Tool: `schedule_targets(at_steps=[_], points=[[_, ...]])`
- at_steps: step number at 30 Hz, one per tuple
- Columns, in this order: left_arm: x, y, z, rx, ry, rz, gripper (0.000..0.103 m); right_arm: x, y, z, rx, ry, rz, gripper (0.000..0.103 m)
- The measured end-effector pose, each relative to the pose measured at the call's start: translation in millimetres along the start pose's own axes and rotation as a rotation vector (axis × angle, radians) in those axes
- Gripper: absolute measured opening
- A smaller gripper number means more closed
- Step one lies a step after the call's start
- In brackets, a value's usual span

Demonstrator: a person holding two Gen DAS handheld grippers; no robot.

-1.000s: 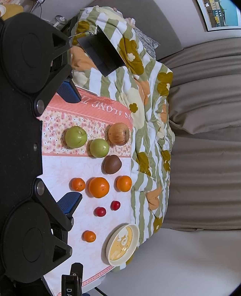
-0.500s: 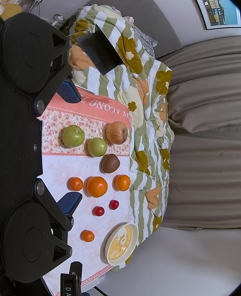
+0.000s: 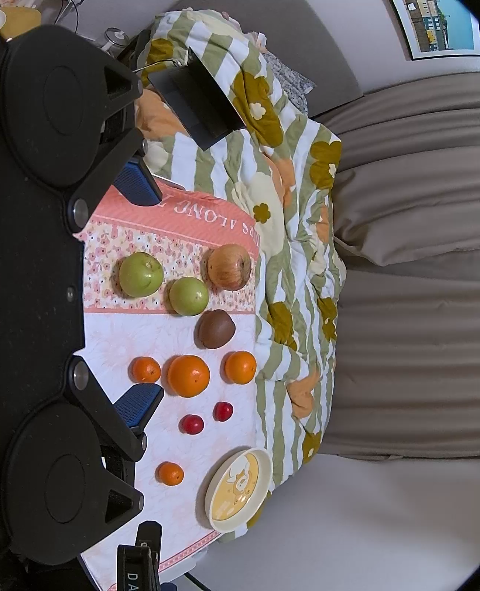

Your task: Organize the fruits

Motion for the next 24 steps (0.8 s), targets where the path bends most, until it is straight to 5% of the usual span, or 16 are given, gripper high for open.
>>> schedule_targets(at_steps=[24], points=[[-0.7, -1.5, -0.5, -0.002, 0.001, 0.003, 0.103, -7.1, -5.0, -2.9, -0.005, 0.0, 0.0, 0.103]])
Point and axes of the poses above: each gripper's, at about its wrist camera, not at the fingertips, and y roughly against the way its jaws point, x to its right, z to its underside, the point moved 7 cm from there along -y, roughly the way its jaws point, and after that the axes turned 8 degrees about y, right-handed, at the moved point
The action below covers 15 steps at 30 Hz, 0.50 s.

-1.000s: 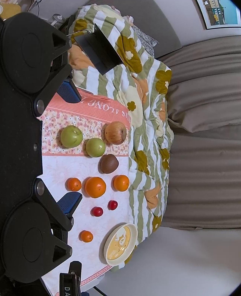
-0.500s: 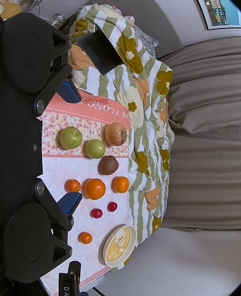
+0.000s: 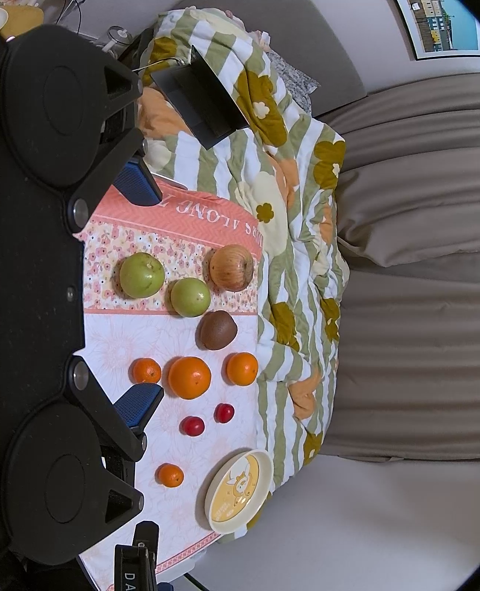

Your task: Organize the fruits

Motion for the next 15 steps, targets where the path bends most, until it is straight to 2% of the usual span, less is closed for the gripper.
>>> schedule_targets(at_steps=[15], points=[[-0.4, -0.1, -0.5, -0.002, -0.002, 0.0, 0.103, -3.5, -0.9, 7.3, 0.003, 0.0, -0.004, 0.103]])
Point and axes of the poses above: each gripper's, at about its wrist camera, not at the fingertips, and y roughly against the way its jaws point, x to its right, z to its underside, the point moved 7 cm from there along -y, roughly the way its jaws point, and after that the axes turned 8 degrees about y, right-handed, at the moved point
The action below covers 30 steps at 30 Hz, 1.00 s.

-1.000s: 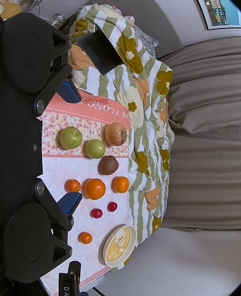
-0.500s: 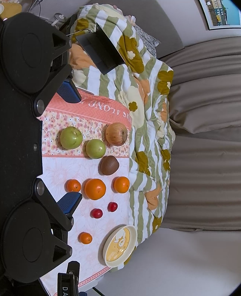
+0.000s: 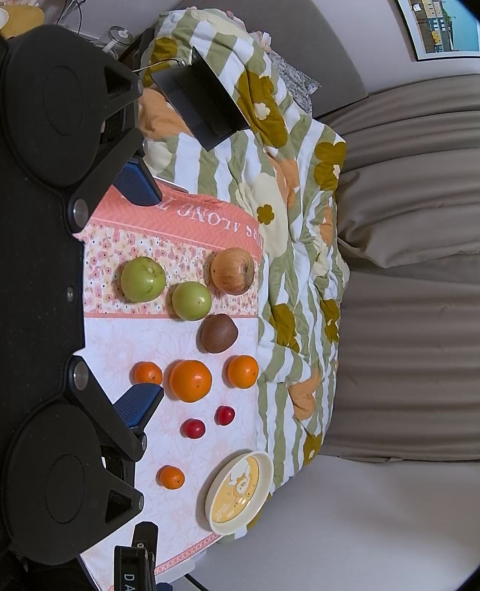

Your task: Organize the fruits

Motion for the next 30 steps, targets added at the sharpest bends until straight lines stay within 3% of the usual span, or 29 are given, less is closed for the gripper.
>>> schedule_targets(at_steps=[15, 24, 30], points=[[-35.6, -51.6, 12.6, -0.042, -0.057, -0.021, 0.103, -39.3, -28.2, 5.3, -0.011, 0.05, -0.068, 0.103], [-45.5, -103.1, 25.8, -0.072, -0.099, 0.033, 0.101, -67.8, -77.5, 9.7, 0.008, 0.162, -0.139, 0.103], [-46.0, -133.8, 33.6, -0.105, -0.119, 0.066, 0.093, -80.3, -107.0, 13.9, 0.006, 0.197, -0.163, 0.103]])
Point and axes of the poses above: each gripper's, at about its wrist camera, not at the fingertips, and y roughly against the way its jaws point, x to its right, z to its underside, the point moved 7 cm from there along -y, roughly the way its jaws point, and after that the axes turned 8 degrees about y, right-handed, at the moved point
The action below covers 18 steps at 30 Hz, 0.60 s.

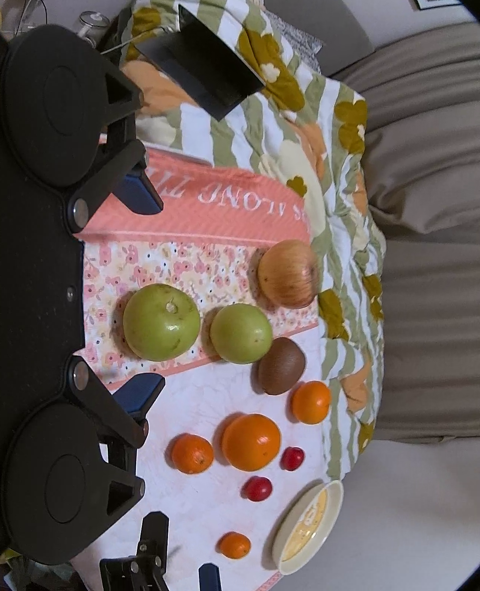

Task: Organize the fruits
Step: 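Grasp the green apple with the left tool while the right tool grasps a mandarin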

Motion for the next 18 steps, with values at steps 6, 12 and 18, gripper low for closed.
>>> schedule_targets(at_steps=[6, 12, 18], points=[[-0.3, -22.2, 1.5, -0.034, 0.028, 0.058, 0.081, -9.1, -23.4, -4.7, -0.002, 0.038, -0.021, 0.103], [3.7, -32.4, 1.9, -0.06, 0.05, 0.097, 0.069, -19.4, -38.4, -10.8, -0.002, 0.074, -0.049, 0.098], [6.1, -30.1, 3.4, -0.06, 0.052, 0.122, 0.058, -26.3, -47.3, -15.7, -0.006, 0.084, -0.076, 0.086]])
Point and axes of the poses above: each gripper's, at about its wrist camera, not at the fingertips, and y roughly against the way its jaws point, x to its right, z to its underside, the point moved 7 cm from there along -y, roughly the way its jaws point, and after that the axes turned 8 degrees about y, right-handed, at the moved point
